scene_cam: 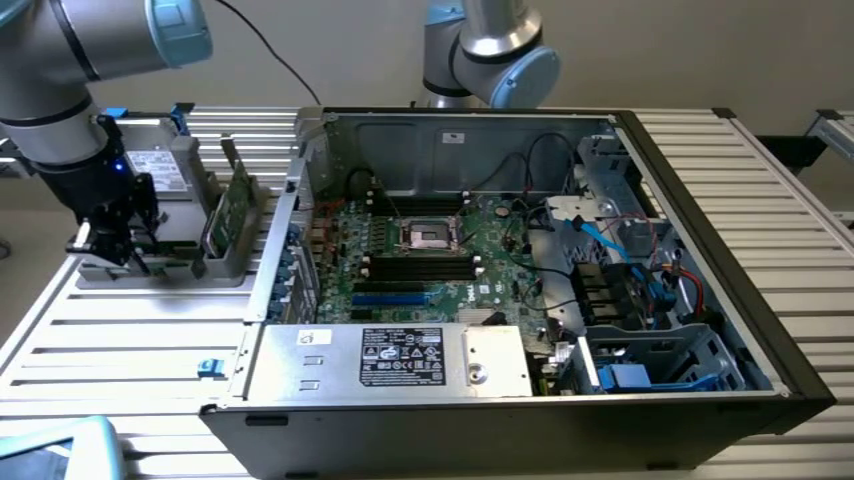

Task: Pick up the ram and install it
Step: 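Pick up the ram and move it above insertion slot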

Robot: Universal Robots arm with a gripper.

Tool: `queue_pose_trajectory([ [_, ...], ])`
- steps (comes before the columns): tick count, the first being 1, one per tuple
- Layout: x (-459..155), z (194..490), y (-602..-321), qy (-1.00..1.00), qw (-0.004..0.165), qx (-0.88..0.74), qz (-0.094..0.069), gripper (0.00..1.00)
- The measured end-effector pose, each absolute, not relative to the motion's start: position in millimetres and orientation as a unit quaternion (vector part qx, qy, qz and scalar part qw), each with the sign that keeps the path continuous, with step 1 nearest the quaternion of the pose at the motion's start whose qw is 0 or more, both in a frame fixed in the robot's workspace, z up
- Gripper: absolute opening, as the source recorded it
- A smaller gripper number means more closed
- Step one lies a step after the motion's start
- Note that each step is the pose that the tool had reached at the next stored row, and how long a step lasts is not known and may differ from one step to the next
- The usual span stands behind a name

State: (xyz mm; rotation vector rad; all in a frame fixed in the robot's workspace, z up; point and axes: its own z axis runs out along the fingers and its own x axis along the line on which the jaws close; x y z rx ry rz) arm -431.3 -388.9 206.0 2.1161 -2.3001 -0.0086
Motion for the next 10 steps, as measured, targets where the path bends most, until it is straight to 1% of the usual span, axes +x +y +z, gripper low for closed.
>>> queue_pose_trajectory([
  [10, -431.2, 198.2, -389.0, -0.736, 0.007, 0.677, -0.003, 0.43],
])
